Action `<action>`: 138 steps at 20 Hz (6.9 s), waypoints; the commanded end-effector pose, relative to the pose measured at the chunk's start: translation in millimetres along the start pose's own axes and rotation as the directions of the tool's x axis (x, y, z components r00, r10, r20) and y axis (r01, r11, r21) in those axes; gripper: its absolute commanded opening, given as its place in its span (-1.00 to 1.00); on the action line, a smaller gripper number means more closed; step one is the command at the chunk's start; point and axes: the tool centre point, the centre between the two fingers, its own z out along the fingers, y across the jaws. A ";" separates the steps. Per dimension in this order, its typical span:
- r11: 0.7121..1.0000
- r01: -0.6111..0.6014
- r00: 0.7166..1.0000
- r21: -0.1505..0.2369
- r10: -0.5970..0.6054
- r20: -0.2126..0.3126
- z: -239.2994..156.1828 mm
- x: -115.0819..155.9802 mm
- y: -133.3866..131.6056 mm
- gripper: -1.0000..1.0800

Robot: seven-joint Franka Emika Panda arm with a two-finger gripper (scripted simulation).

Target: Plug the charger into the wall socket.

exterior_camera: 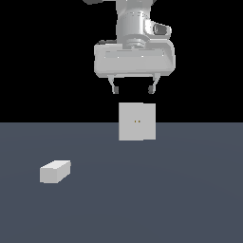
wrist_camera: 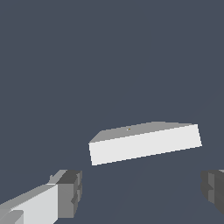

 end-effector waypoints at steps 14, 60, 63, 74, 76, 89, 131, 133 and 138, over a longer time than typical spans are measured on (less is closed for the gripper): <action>1.000 -0.006 1.000 0.000 0.006 -0.031 14.9 -20.7 -20.6 0.92; 0.999 -0.042 0.978 -0.002 0.041 -0.203 134.0 -120.5 -140.0 0.92; 0.999 -0.042 0.978 -0.002 0.041 -0.203 148.0 -121.5 -140.1 0.92; 0.999 -0.043 0.978 -0.002 0.042 -0.203 163.7 -122.1 -140.4 -1.00; 0.999 -0.043 0.978 -0.002 0.042 -0.203 163.7 -122.1 -140.4 -1.00; 0.999 -0.032 0.978 -0.001 0.031 -0.204 158.9 -120.3 -131.6 -1.00; 0.985 0.171 0.965 0.011 -0.165 -0.205 78.8 -65.0 23.2 -1.00; 0.985 0.171 0.965 0.011 -0.165 -0.205 78.6 -64.7 23.7 -1.00; 0.985 0.171 0.965 0.011 -0.165 -0.205 78.7 -64.6 23.7 -1.00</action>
